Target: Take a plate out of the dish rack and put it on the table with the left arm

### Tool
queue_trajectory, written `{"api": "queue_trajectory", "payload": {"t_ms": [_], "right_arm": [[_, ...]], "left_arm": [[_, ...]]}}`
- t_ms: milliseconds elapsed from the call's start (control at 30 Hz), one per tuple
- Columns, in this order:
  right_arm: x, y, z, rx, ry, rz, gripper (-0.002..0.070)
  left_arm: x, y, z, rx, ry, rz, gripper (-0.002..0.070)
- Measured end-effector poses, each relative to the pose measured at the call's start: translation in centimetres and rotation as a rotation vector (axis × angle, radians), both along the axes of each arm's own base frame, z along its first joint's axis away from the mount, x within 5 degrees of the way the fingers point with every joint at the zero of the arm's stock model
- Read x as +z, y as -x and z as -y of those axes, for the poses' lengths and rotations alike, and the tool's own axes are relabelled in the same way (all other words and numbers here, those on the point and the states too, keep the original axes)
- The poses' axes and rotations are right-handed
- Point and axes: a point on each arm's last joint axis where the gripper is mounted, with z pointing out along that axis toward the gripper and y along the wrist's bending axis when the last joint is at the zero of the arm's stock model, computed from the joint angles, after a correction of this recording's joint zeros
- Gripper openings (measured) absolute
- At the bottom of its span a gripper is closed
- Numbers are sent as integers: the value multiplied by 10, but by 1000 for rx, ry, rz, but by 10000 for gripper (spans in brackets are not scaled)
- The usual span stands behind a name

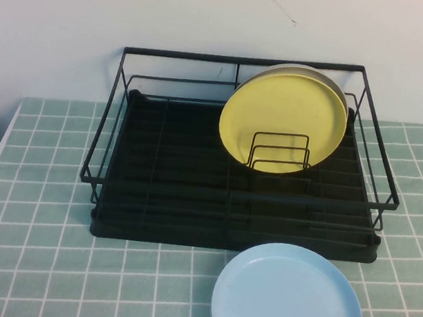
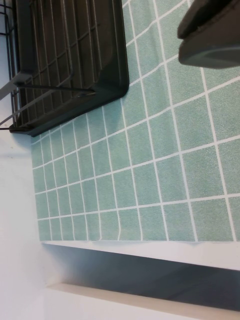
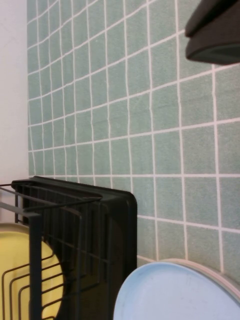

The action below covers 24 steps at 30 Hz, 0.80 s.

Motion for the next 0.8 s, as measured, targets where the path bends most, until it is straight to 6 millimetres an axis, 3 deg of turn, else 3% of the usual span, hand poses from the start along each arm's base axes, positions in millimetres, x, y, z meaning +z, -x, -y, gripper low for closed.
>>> {"api": "queue_trajectory", "payload": {"t_ms": [433, 800], "right_arm": [[0, 0, 0, 0, 0, 0, -1], [0, 0, 0, 0, 0, 0, -1]], "left_arm": [[3, -2, -1, 16, 2, 57, -3], [29, -4, -8, 92, 63, 331, -3]]}}
